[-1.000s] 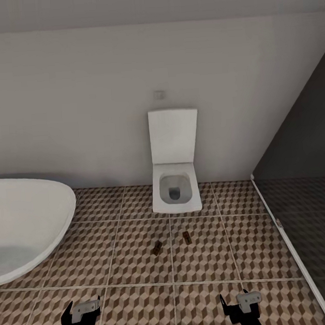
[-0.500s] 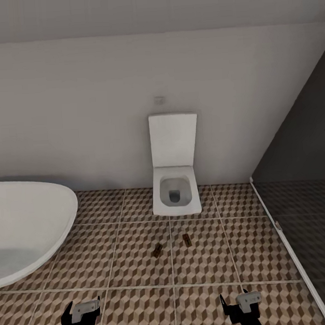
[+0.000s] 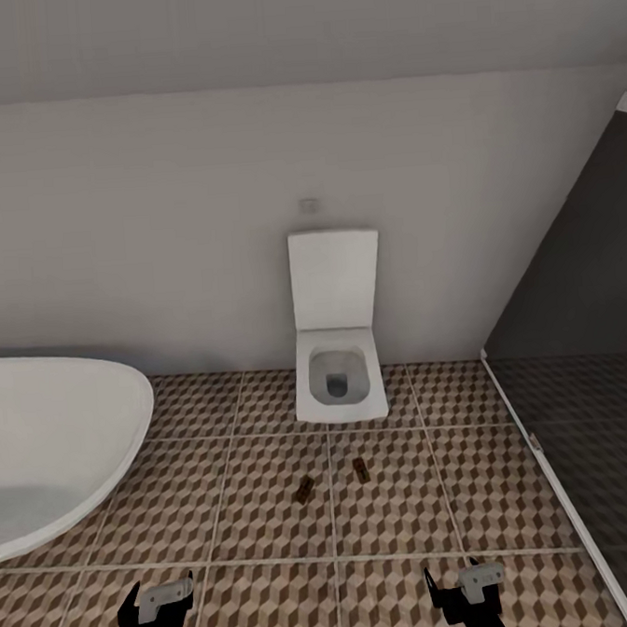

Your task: Take the four mousetraps from the cabinet in the bathroom and place them on the bathroom floor. Make sure all four end up on the same floor surface, and ensure that at least two of them are either under or directly next to the same bathroom sink.

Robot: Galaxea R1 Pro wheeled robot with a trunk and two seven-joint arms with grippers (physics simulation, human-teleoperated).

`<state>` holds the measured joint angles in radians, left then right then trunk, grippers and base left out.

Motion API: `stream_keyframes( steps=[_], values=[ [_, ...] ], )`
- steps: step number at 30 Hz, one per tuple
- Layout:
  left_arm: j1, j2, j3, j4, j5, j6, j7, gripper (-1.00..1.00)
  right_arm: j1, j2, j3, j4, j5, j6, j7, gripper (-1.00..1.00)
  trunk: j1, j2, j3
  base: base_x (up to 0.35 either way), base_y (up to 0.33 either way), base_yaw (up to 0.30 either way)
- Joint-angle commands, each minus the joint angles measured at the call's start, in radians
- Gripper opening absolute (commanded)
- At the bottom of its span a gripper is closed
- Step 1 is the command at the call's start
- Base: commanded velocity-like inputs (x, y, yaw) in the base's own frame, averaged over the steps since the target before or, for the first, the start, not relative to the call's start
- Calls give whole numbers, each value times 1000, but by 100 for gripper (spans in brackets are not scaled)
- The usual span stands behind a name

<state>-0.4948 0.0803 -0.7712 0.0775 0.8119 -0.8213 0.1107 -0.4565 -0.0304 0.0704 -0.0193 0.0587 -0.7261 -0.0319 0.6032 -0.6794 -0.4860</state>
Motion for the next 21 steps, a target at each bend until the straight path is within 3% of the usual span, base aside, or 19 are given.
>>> stream_keyframes(
  steps=[1,21],
  values=[
    [-1,-1,-7,2,-7,-2,10,100,-1,0,6,1,1,-3,-3,100,-4,6,4,0,0,0],
    [-1,-1,-7,2,-7,8,10,100,-1,0,6,1,1,-3,-3,100,-80,146,99,0,0,0]
  ],
)
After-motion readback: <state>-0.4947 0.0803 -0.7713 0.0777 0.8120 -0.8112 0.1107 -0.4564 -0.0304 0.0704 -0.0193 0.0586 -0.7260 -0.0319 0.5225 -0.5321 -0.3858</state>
